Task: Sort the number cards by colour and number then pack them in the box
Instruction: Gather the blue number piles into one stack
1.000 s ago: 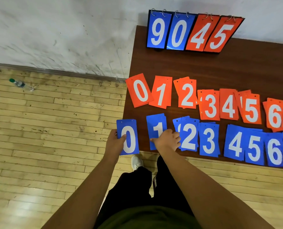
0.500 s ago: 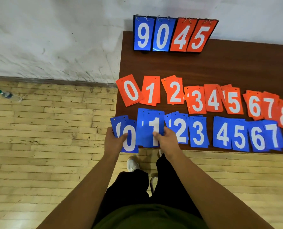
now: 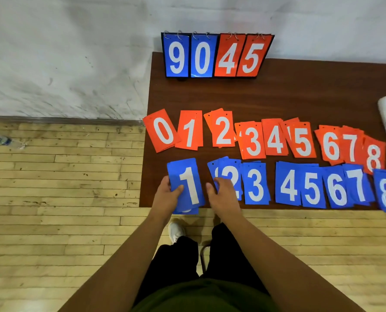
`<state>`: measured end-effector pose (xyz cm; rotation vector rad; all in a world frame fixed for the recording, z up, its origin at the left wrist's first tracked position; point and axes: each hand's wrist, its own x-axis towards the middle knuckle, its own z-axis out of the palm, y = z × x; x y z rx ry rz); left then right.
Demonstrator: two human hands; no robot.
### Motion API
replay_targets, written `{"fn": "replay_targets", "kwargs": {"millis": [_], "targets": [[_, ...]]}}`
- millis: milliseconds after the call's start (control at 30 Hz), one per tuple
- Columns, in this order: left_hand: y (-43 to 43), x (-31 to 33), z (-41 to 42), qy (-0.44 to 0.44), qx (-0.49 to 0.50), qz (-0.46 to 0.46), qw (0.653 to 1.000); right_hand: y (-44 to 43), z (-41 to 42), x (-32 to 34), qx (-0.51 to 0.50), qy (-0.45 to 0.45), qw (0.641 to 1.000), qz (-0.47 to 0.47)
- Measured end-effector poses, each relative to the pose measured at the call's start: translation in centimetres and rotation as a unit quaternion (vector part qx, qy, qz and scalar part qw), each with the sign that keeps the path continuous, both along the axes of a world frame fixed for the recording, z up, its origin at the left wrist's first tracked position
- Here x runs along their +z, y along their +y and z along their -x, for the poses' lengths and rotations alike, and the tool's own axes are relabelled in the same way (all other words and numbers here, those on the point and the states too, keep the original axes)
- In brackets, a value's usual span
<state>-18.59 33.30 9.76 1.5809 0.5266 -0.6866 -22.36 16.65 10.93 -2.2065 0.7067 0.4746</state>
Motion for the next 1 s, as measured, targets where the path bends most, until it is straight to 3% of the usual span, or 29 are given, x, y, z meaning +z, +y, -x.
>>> {"fn": "replay_targets", "kwargs": {"millis": [100,233,333,433,600,767,867,1000], "targets": [[-0.3,-0.6,-0.4,0.008,0.001,-0.019,1.0,-2.7,0.4,-1.4,0.113,0.056,0.982,0.139],[-0.3,-1.4,-0.2,0.023,0.027,-0.058,0.998,-2.6,1.3,-2.3,0.247,0.074,0.951,0.171],[-0.1,-1.7,0.1,0.025,0.04,-0.078,0.996,-2.1,1.6,-2.8,0.289,0.049,0.938,0.186],[0.0,-1.9,0.0,0.032,0.059,-0.096,0.993,-2.3,0.6,-2.9,0.245,0.024,0.943,0.222],[0.1,-2.3,0.4,0.033,0.072,-0.109,0.991,-2.1,-1.9,-2.8,0.109,0.106,0.961,0.231],[-0.2,-2.3,1.3,0.021,0.062,-0.139,0.988,-1.1,-3.1,-3.2,0.019,0.159,0.978,0.132],[-0.3,-2.2,1.5,0.007,0.032,-0.162,0.986,-1.1,-2.7,-3.4,0.02,0.144,0.982,0.119],[-0.4,-2.1,1.4,-0.001,0.026,-0.182,0.983,-0.8,-1.5,-3.2,0.082,0.109,0.975,0.174]]}}
